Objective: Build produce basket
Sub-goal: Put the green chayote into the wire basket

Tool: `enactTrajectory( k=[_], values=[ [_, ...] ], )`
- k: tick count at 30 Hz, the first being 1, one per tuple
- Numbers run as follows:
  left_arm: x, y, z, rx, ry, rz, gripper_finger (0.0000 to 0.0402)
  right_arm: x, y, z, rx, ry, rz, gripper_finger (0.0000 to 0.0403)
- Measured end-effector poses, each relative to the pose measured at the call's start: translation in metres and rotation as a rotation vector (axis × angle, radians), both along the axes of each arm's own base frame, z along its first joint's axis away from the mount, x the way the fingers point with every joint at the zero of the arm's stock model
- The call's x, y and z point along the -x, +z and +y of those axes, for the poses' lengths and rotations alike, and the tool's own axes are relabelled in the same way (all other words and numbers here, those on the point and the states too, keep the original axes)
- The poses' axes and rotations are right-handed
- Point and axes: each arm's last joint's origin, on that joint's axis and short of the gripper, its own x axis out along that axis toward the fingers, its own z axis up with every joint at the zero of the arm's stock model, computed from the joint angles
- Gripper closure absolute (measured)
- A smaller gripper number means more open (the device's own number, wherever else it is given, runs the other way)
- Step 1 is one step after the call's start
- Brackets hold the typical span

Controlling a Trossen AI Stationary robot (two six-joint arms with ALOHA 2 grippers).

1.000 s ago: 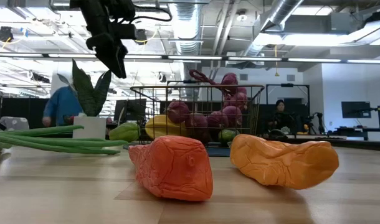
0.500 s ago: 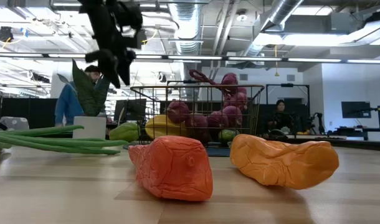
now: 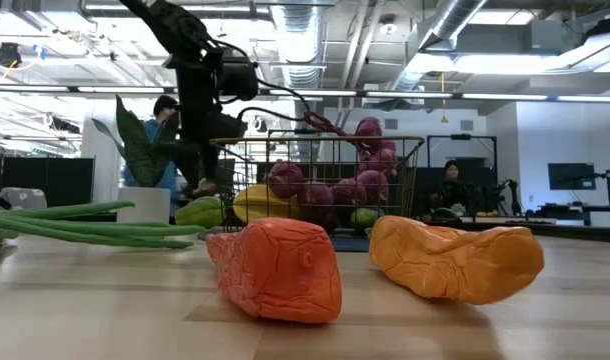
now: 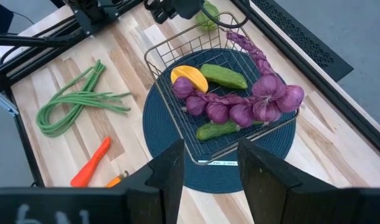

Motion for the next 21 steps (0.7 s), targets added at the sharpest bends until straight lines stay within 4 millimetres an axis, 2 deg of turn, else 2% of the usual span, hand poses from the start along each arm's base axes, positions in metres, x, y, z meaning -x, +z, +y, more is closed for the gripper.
enactTrajectory(
  k=[6, 12, 21],
  values=[
    [0.002, -0.001, 0.010, 0.085, 0.014, -0.111, 0.0121, 0.000, 0.000, 0.000, -0.009, 0.008, 0.000, 0.0236],
    [0.013, -0.001, 0.023, 0.131, 0.014, -0.126, 0.0121, 0.000, 0.000, 0.001, -0.015, 0.013, -0.001, 0.0235],
    [0.020, -0.008, 0.033, 0.213, -0.006, -0.134, 0.0121, 0.000, 0.000, 0.000, -0.016, 0.011, -0.002, 0.0238]
  ],
)
